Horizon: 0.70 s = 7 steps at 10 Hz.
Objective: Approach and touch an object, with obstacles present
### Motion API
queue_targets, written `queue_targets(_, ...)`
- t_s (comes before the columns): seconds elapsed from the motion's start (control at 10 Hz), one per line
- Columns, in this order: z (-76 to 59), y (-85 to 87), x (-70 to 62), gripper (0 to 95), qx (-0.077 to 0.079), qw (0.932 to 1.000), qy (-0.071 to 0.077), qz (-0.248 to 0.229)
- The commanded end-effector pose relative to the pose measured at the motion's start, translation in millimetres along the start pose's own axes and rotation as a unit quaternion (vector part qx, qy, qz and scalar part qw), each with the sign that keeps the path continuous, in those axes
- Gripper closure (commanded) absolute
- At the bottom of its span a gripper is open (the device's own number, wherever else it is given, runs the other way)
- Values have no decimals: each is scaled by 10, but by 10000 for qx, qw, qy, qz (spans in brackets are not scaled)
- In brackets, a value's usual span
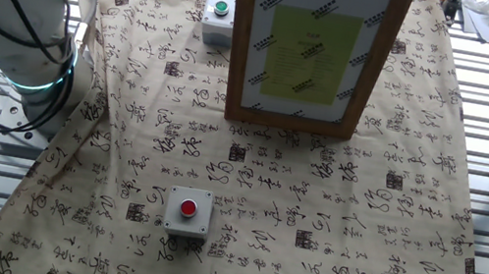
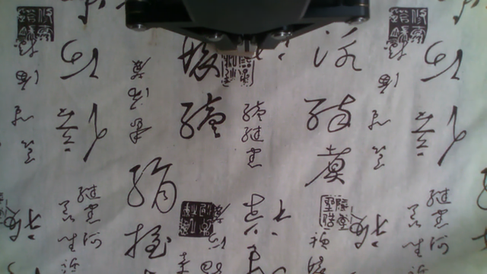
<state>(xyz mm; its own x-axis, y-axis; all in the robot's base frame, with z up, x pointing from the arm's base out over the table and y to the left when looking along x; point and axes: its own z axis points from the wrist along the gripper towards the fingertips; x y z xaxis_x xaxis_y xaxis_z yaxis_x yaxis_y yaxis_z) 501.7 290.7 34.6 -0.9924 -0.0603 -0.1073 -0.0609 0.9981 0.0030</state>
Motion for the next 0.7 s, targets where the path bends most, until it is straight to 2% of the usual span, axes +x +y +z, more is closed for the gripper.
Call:
queue_targets(0.1,19,-5,3,950,1,10000,-1,-1)
queue_targets(0.5,18,-4,3,950,1,10000,-5,-2)
queue_targets(0.7,-56,10,4,950,4,10000,13,1)
